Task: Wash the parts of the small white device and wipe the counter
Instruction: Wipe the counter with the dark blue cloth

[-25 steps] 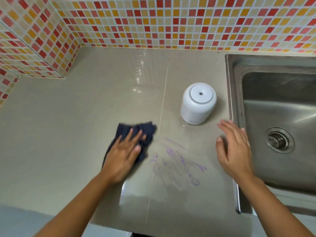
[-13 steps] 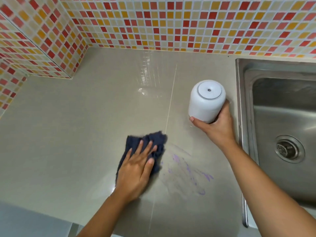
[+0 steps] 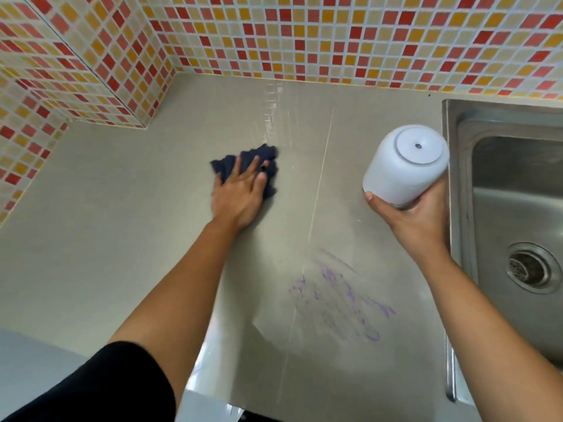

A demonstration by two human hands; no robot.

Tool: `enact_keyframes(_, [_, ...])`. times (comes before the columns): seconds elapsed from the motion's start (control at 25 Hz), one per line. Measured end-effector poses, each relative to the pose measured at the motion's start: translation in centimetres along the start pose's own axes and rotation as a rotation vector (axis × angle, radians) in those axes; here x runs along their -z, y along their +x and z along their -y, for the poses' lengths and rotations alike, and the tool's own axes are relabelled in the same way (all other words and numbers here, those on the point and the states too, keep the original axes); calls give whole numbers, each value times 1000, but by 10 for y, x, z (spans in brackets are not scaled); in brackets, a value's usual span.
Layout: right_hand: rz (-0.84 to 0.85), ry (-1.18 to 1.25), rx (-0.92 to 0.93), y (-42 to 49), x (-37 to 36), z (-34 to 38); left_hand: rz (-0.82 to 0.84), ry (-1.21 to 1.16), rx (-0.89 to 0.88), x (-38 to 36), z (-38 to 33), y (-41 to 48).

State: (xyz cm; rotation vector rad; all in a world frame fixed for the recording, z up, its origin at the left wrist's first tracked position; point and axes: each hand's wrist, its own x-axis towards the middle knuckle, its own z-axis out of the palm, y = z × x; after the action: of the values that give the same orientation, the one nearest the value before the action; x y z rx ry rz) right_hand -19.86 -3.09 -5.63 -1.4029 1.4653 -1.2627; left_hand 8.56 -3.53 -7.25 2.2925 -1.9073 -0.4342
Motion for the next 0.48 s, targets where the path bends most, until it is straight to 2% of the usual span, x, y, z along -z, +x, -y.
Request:
enact_keyframes(0.08, [-22,-1,21,9,0,3,27,-30,-160,-10,-39,2])
enact_keyframes(0.16, [-35,-15,49,20,4,9,83,-44,-419,-14,-47,-24])
enact_keyframes(0.24, [-57,-12,89,29,14,15,127,-36,-662,-12,-23,-52])
enact_keyframes(0.28, [-66,-13,99,33,20,17,120,-47,-693,-7,-3,-52])
enact_keyframes(0.32, [-69,-19,106,34,27,19,99,-58,-645,-1,14,-41])
enact_keyframes(0.4, [-82,-35,107,34,40,16,22,-75,-416,6,24,2])
enact_keyframes(0.48, [-112,-26,85,31,49,12,-26,-52,-261,3,-7,52])
